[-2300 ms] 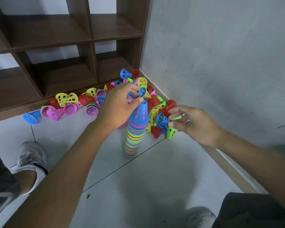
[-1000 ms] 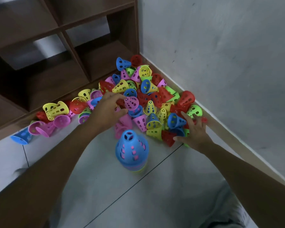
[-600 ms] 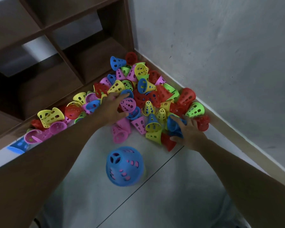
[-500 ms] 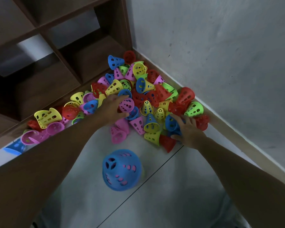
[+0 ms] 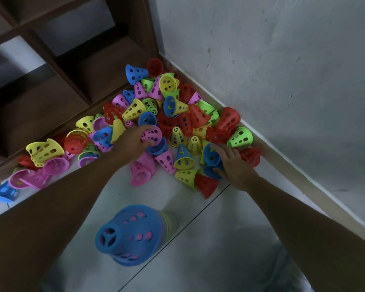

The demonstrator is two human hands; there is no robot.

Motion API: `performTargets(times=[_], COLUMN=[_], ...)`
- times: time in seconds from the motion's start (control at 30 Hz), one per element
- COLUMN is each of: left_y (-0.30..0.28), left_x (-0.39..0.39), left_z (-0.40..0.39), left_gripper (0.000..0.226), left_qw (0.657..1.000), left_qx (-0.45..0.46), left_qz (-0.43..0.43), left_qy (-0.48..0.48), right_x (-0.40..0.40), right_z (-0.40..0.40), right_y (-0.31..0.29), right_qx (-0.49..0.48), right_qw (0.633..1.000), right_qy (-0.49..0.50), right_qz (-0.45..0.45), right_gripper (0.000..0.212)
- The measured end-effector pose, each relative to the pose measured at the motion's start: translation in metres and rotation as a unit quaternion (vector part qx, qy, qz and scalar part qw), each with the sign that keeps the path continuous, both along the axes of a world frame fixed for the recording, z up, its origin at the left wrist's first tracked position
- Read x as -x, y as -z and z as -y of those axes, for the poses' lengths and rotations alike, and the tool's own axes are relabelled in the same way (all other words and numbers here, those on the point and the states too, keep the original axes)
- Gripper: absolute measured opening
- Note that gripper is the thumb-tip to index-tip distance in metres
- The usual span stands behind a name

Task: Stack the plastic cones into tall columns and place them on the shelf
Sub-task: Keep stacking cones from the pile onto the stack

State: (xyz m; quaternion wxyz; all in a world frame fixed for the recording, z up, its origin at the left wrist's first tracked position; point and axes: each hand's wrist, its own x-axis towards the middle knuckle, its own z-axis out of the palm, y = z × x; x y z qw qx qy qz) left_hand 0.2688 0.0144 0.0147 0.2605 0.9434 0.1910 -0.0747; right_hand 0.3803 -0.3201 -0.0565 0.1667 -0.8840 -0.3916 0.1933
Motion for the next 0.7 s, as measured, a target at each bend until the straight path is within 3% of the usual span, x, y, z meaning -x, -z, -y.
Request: performTargets(times=[0.3, 0.57, 0.63, 0.7], left_y=[-0.001, -0.027, -0.037, -0.048], left_x=[0.001, 0.018, 0.023, 0.028], left_z=[0.000, 0.001, -0.001, -0.002], left_gripper=[0.041, 0.039, 0.039, 0.038], left_qw=[0.999, 1.000, 1.000, 0.999], left_qx=[-0.005, -0.007, -0.015, -0.014], left_qz=[0.027, 0.015, 0.013, 0.016], left_qy=[-0.019, 0.012, 0.023, 0.025], right_x=[-0.006, -0.014, -0.010, -0.001], right_z=[0.002, 0.002, 0.002, -0.001], right_y=[0.018, 0.022, 0.018, 0.009], right_qx=[-0.028, 0.056, 0.031, -0.036], right_qw=[0.996, 0.993, 0.996, 0.996], right_qy=[-0.023, -0.057, -0.038, 0.072], right_qz=[0.076, 0.092, 0.073, -0.040], right_gripper=[0.070, 0.064, 0.057, 0.058])
